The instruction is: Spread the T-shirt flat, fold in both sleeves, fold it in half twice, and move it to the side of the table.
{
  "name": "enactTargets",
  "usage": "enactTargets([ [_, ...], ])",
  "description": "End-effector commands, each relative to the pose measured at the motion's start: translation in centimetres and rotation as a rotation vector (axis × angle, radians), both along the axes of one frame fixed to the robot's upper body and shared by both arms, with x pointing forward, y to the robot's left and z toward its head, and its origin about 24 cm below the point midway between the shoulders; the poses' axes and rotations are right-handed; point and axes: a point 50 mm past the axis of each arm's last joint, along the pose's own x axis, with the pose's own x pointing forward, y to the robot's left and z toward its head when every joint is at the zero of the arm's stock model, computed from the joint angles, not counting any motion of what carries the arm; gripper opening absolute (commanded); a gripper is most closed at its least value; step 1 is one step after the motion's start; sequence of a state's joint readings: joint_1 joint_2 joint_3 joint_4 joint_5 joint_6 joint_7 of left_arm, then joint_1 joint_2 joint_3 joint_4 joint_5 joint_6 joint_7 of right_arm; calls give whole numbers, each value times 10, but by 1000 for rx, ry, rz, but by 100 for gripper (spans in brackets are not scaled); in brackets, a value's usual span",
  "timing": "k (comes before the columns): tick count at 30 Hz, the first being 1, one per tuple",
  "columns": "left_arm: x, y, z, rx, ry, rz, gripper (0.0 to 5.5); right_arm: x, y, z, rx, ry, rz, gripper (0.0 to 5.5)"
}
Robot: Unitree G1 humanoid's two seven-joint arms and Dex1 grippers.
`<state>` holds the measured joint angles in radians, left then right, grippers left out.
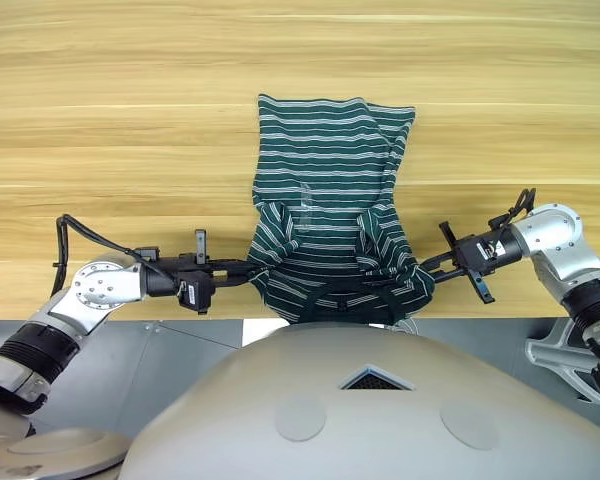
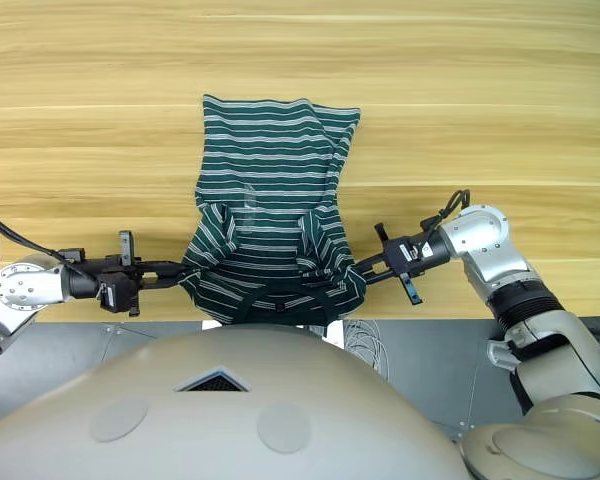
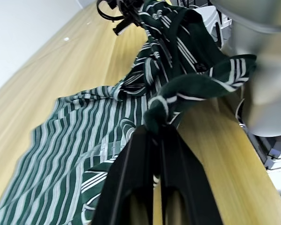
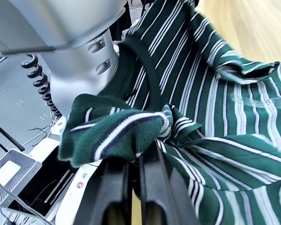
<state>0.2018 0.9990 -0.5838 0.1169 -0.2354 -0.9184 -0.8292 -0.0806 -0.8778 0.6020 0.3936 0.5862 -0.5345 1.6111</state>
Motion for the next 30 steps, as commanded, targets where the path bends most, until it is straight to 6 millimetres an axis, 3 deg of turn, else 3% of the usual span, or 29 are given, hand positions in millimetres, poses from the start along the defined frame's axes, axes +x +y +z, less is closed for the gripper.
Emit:
enactTargets([
  [1, 33, -11, 5, -1, -42, -35, 0, 27, -1, 14, 36, -5, -62, 2],
  [7, 123, -19, 40, -133, -72, 47, 0, 89, -5, 52, 92, -9, -218, 2],
  [10, 158, -17, 47, -224, 44, 121, 0, 122, -3, 59, 54, 18, -307, 2],
  [13, 182, -12, 36, -310, 272, 213, 0, 139, 6, 52, 5, 67, -367, 2],
  [20, 189, -18, -18, -235, 500, 565, 0, 156, 30, 25, 19, 129, -653, 1],
  [25, 186, -24, -38, -269, 570, 756, 0, 157, 26, 9, -2, 141, -879, 1],
  [30, 189, -13, -39, -355, 587, 919, 0, 157, 18, -1, -63, 127, -1033, 1],
])
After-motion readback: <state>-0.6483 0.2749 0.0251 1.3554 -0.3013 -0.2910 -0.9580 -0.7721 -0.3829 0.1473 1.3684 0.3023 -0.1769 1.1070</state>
